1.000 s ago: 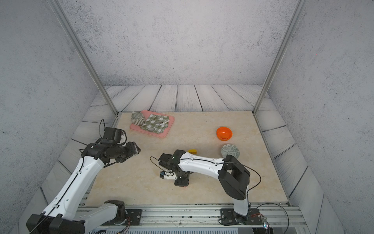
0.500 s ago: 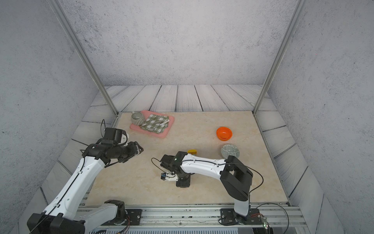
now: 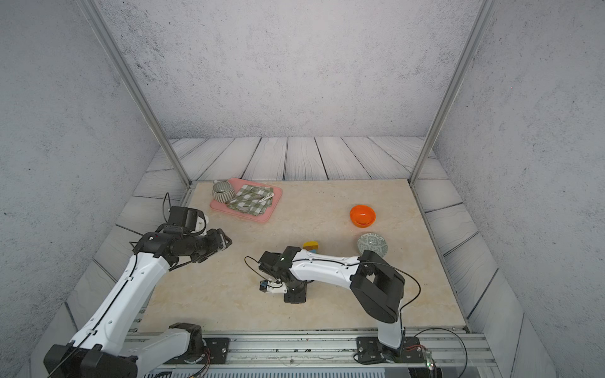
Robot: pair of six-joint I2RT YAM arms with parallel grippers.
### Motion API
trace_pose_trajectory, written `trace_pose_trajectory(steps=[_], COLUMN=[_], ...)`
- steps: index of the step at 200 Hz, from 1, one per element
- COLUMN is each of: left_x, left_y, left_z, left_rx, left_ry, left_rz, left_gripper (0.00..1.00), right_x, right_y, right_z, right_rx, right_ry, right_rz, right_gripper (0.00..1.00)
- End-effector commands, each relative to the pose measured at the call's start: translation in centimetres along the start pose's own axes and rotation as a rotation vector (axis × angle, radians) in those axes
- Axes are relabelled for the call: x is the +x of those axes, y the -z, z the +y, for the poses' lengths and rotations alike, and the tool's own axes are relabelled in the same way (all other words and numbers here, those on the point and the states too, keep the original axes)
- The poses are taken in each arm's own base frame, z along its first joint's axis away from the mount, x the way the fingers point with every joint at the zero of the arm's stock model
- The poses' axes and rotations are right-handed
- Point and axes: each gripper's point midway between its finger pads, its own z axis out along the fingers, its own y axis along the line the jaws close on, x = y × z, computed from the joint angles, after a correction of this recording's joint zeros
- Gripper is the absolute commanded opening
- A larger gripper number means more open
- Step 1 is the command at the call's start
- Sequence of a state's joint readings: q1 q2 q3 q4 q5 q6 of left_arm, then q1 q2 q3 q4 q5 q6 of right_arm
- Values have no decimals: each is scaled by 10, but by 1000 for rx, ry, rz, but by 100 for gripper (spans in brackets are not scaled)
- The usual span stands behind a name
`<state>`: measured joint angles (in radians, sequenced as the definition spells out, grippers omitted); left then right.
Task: Assemble the letter s with lego
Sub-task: Assemble the lego brick with the lego brick, then pick up the lego brick from the center of the board.
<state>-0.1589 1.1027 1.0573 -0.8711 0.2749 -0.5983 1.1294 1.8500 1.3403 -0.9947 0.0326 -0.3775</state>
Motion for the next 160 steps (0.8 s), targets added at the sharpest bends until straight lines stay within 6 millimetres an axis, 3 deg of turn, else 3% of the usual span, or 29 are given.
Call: trace_pose_trajectory(steps=[1, 56, 160], left_x=[-1, -2, -3], left_y=[3, 5, 7], left_z=[4, 4, 5], left_rx=[-13, -15, -26], left_ry=[-9, -11, -18], left_rz=[-12, -17, -25], left_gripper=[67, 67, 67], right_x=[4, 1, 3], right_y=[-2, -4, -13], right_z=[4, 4, 0], right_rx=[-9, -15, -52], right_ry=[7, -17, -64], right_rz=[1, -62, -173], right_gripper=[53, 68, 61])
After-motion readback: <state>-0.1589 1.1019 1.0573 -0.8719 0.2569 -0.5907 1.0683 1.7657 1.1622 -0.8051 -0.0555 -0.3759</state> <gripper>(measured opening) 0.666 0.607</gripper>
